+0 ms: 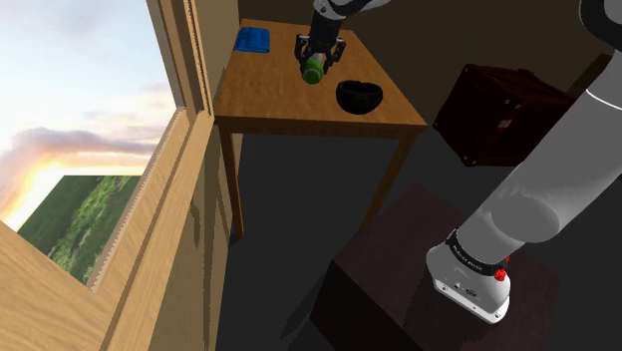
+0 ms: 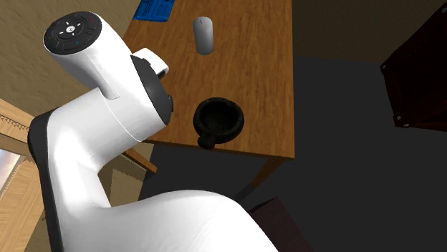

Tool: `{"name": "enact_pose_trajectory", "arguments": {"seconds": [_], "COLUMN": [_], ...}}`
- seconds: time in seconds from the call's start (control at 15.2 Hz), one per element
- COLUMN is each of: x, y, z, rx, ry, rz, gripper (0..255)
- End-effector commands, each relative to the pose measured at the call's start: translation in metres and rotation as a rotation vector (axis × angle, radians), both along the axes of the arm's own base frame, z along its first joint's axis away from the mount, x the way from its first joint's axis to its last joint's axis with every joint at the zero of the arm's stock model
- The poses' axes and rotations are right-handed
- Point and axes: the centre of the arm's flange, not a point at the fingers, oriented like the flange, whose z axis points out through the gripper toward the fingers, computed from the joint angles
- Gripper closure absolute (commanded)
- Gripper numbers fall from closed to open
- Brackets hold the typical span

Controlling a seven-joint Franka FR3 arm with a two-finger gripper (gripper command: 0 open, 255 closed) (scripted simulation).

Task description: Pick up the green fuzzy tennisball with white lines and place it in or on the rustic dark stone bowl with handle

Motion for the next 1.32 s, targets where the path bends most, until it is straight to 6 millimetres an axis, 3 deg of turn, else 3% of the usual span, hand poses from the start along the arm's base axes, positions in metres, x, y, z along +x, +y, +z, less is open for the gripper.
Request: {"name": "enact_pose_trajectory", "arguments": {"seconds": [0.0,0.59,1.25], "x": [0.0,0.0,-0.061], "y": [0.002,0.002,-0.115], "z": [0.011,0.054,0.057], "rx": [0.0,0.0,0.0], "ry": [0.0,0.0,0.0], "rz": [0.0,0.0,0.0], "gripper": [255,255,255]}}
